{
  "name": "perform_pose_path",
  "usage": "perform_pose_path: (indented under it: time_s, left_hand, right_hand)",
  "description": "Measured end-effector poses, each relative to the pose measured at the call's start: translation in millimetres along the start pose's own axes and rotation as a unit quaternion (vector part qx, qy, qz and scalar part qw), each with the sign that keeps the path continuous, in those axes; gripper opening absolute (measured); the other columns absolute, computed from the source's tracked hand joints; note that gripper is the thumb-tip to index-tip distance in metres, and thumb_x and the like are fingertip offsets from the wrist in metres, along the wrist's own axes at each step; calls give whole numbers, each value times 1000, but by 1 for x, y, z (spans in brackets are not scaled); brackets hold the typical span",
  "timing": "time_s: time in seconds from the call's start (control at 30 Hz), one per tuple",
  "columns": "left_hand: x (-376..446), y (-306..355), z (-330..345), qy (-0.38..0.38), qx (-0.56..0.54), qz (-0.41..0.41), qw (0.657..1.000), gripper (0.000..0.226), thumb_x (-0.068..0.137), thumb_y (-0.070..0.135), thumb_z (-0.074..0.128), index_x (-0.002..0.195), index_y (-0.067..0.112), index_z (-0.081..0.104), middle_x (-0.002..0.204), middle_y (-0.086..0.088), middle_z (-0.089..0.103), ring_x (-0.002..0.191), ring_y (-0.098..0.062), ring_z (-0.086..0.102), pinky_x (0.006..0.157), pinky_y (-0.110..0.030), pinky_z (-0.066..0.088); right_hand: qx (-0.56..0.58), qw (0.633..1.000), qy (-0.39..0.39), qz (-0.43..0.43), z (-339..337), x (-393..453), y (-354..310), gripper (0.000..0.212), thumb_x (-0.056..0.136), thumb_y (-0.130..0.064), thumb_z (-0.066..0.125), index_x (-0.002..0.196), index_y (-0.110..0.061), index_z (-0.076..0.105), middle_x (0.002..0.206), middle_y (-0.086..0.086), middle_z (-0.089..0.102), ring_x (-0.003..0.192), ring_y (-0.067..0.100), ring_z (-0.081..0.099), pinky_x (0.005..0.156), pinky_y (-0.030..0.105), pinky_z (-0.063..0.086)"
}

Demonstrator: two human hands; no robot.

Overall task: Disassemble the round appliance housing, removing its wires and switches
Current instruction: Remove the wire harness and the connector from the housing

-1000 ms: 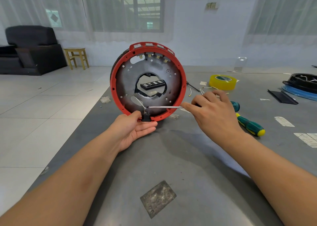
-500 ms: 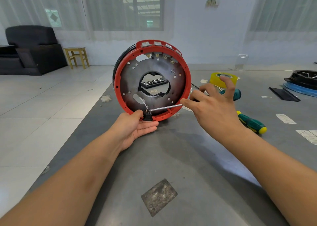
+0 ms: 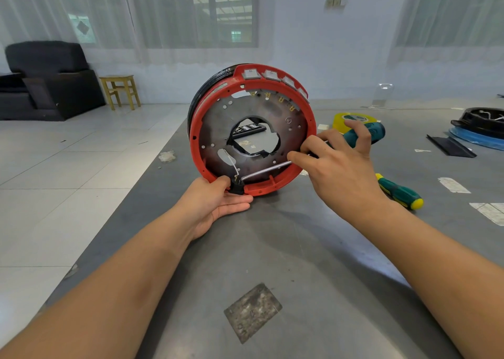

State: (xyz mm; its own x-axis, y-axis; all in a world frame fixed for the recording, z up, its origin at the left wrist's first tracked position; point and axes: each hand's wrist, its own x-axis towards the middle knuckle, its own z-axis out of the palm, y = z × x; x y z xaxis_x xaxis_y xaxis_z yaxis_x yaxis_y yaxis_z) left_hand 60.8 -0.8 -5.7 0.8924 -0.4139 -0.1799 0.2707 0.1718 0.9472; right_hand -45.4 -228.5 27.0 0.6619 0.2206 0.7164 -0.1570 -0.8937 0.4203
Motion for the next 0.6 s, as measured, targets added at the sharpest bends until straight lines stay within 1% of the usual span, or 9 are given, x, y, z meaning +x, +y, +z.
perform_pose_path:
  time_s: [0.1,0.2,0.47,0.6]
  left_hand:
    - [-1,0,0,-3,0,-1,1000,25,106,1,41,125,-7,55,93,-26,78,90,-38,79,67,-39,66]
    - [-1,0,-1,-7,-1,-3,1000,24,105,0,41,122,-7,56,95,-27,78,92,-39,79,69,-40,67]
    - [-2,1,0,-9,5,-11,1000,21,106,1,42,118,-6,57,95,-27,78,90,-37,79,65,-37,66]
    - [-2,1,0,-10,5,-10,1000,22,106,1,42,120,-6,56,95,-26,78,89,-37,80,63,-37,65]
  right_hand:
    - [3,1000,20,-3,2,-1,1,40,86,-5,65,112,-35,69,101,-7,62,108,26,57,105,52,19]
    - [0,999,40,-6,5,-3,1,38,87,-5,63,110,-35,68,100,-7,62,105,25,59,100,50,21]
    - [0,997,77,-16,13,-5,6,35,89,-7,63,110,-35,68,102,-8,64,109,23,59,101,49,19]
    - [1,996,89,-18,14,-6,7,35,89,-6,64,109,-34,68,103,-8,65,109,24,59,102,49,18]
